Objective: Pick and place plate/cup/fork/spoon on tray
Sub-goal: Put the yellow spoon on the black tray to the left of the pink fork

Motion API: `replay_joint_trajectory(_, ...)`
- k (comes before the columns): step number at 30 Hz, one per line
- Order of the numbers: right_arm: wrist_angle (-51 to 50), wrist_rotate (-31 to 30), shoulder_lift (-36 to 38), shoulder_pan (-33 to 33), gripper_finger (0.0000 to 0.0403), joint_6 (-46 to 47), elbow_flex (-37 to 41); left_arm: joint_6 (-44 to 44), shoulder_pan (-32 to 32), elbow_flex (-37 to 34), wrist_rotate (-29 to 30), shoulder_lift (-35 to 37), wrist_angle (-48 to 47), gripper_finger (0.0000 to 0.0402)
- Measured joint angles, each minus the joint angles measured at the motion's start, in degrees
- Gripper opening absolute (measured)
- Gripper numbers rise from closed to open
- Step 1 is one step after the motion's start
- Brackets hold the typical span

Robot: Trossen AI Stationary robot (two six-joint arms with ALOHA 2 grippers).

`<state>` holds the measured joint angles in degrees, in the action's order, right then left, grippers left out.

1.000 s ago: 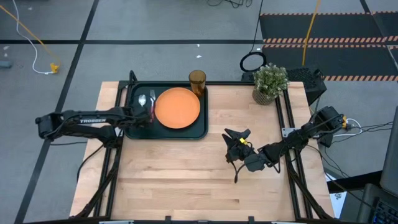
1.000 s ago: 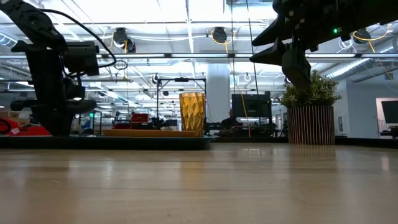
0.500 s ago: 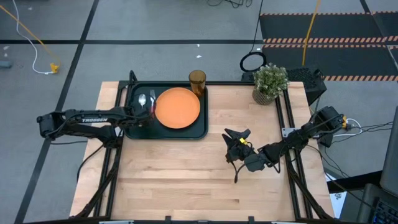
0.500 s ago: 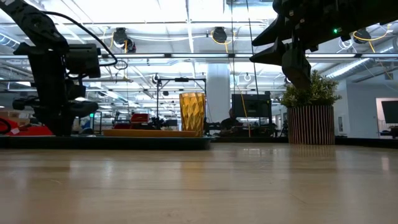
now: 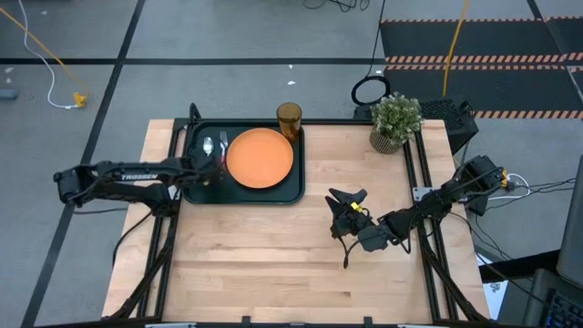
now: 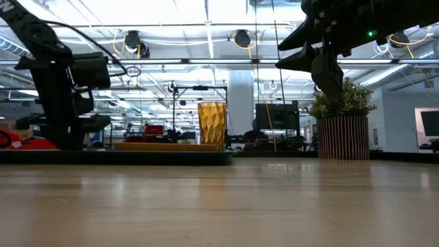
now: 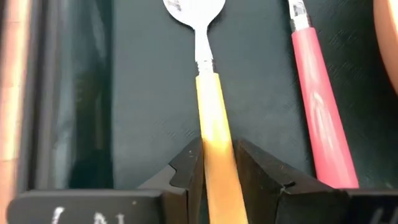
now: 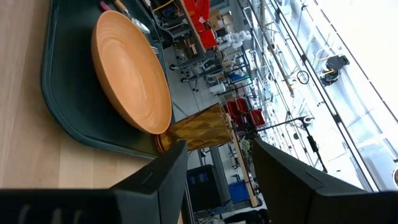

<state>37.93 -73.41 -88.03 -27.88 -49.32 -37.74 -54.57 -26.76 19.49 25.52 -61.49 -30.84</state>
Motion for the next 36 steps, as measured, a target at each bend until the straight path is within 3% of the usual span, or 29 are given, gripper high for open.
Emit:
replay_joint_trajectory(6, 0.0, 0.0, 0.0, 0.0, 0.0176, 0.0, 0.0, 1.0, -1.7, -3.8, 0.1, 0.2, 6.0, 0.0097)
replay_joint_trajectory(16, 0.5, 0.1, 0.0, 0.0, 0.0176, 0.0, 0.0, 6.5, -2.6, -4.3, 2.9, 0.0, 10.7, 0.0097)
replay_joint_trajectory(36, 1.3, 0.1, 0.0, 0.0, 0.0176, -1.1, 0.0, 7.4, -7.0, -4.3, 3.6, 0.0, 19.2, 0.0097)
